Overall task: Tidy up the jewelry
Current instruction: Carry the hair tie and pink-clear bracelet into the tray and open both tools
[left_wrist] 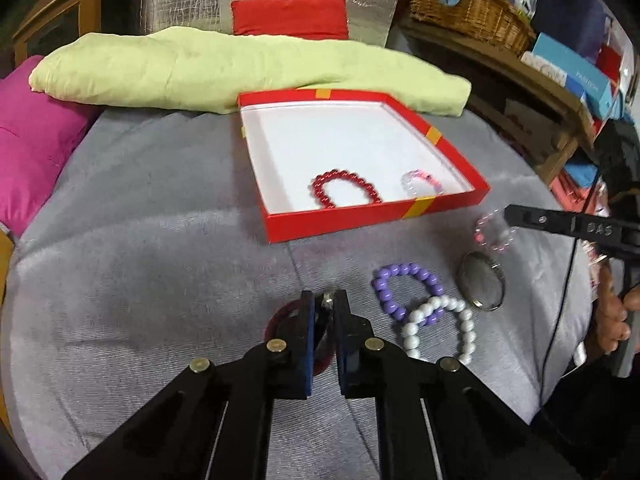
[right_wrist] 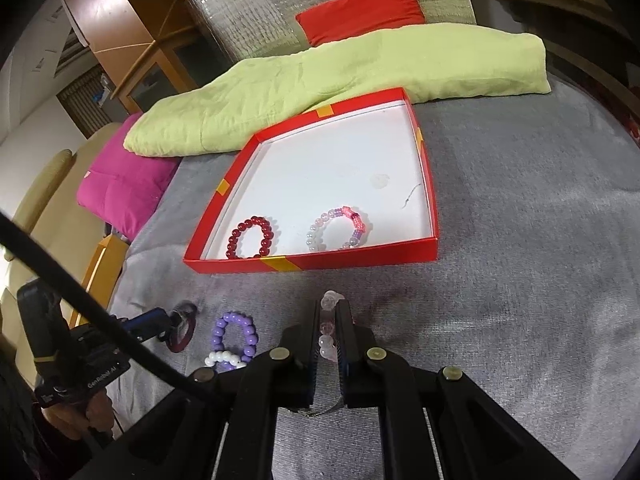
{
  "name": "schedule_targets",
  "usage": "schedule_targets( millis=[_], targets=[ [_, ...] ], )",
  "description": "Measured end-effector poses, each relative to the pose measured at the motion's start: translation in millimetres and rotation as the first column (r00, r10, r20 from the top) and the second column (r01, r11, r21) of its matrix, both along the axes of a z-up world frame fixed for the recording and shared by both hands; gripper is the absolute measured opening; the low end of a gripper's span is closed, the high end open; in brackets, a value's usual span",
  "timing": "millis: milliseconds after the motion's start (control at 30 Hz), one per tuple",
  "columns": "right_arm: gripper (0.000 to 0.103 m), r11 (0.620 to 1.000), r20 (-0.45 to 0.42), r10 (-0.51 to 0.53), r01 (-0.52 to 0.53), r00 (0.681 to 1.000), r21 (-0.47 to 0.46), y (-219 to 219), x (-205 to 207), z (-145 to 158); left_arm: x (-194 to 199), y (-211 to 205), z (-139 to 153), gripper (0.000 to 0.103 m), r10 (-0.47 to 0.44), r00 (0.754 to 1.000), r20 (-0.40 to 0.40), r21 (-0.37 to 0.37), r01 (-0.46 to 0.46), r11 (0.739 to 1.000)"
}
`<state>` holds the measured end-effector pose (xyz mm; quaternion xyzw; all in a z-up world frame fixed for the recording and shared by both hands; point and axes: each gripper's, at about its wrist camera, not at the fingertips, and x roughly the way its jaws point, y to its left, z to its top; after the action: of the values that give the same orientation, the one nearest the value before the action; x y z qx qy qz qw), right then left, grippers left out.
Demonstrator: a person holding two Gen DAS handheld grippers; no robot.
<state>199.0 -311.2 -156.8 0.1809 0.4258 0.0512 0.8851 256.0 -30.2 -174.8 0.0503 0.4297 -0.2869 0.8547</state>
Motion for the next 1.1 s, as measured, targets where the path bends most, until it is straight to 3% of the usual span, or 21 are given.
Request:
schedule_targets(
  millis=[233, 500, 667, 967, 1100],
  targets=[
    [0.008, 1.000, 0.005, -0.001, 0.001, 1.000, 0.004, -0.1, -0.9, 1.5, 3.8, 0.0, -4.3, 0.009, 0.010, 1.000, -0.015, 0.022, -0.009, 1.000],
    [0.008, 1.000, -0.001, 0.005, -0.005, 1.000, 0.004, 0.7, 0.1, 0.4, -10.6, -14.0, -5.3, 0.013, -0.089, 0.996, -0.007, 0.065, 0.089, 0.994],
    [0.008, 1.000, -0.006, 0.008, -0.008, 1.000, 0.003, 1.8, 0.8, -0.9, -17.2, -28.5, -14.6, 0.023, -0.147, 0.989, -0.033, 0.113, 0.150, 0.982],
    [0.008, 1.000, -0.015, 0.007, -0.007, 1.000, 0.002, 1.6, 1.8, -2.8, -22.5, -46.7, -28.0, 0.023, -0.217, 0.974, -0.070, 0.150, 0.225, 0.963],
    [0.008, 1.000, -0.014, 0.006, -0.005, 1.000, 0.004, 0.9, 1.7, -2.8, -18.7, -44.5, -29.6, 0.023, -0.212, 0.973, -0.087, 0.125, 0.221, 0.967]
  ],
)
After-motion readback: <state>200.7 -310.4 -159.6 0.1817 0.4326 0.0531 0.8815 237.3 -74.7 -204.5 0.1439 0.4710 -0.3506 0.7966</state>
